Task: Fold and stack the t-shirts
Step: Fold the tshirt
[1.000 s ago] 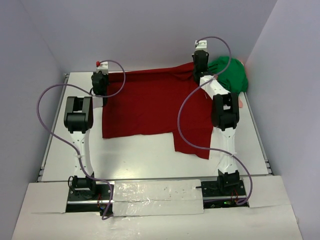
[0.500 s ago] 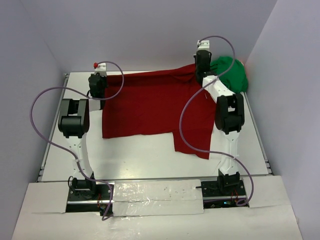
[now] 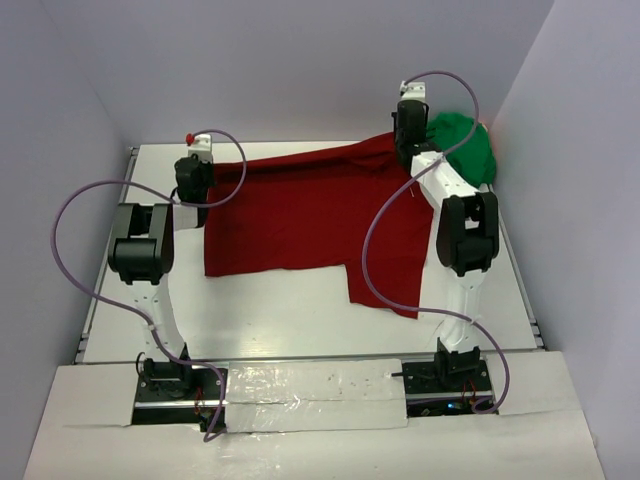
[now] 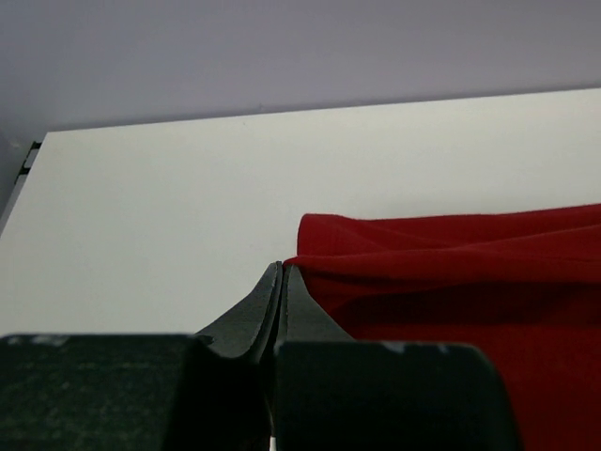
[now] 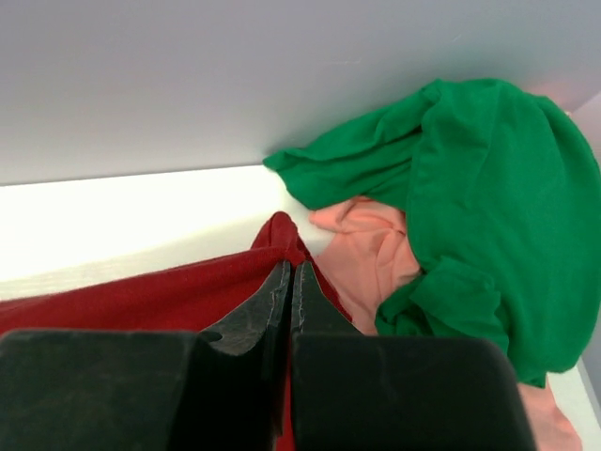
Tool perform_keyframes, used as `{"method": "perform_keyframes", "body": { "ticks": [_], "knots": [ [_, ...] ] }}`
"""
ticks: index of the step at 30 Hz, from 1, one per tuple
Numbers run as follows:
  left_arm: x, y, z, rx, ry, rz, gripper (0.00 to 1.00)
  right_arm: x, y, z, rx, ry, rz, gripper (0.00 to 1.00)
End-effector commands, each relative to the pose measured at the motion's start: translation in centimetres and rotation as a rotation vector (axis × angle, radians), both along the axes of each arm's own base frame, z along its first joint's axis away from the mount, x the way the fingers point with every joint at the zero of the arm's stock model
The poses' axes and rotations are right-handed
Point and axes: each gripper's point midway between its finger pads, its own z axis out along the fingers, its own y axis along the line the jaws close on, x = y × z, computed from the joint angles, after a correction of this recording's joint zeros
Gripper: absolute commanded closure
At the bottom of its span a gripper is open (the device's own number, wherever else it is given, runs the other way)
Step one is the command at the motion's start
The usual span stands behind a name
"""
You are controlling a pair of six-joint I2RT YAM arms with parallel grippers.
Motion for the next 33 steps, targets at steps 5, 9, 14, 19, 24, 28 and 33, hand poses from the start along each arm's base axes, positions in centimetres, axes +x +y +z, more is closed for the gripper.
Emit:
{"method": "perform_keyframes", "body": {
  "ticks": [5, 9, 14, 19, 24, 28, 33],
  "knots": [
    [-1.3, -1.1, 2.3, -0.037, -0.019, -0.041, 1.00, -2.0, -0.9, 3.9, 0.038, -0.055, -0.017, 1.00],
    [-1.9, -2.0, 1.9, -0.044, -0.006, -0.055, 1.00, -2.6, -0.9, 3.0, 0.047, -0.024, -0.019, 1.00],
    [-2.6, -2.8, 1.2, -0.051, 0.025, -0.068, 1.00, -3.4, -0.6, 2.6, 0.061, -0.005, -0.011, 1.00],
    [-3.5, -3.2, 1.2, -0.056, 0.043, -0.074, 1.00, -4.4, -0.7, 2.5, 0.062, 0.004, -0.009, 1.00],
    [-4.6, -3.2, 0.3, -0.060, 0.075, -0.071, 1.00, -5.1, -0.6, 2.2, 0.070, 0.017, 0.000, 1.00],
    [-5.3, -2.8, 0.0, -0.058, 0.076, -0.059, 1.00, -5.5, -0.6, 2.0, 0.076, 0.033, 0.000, 1.00],
    [-5.5, -1.9, -0.4, -0.053, 0.094, -0.043, 1.00, -5.9, -0.6, 1.9, 0.076, 0.038, 0.004, 1.00]
  ]
}}
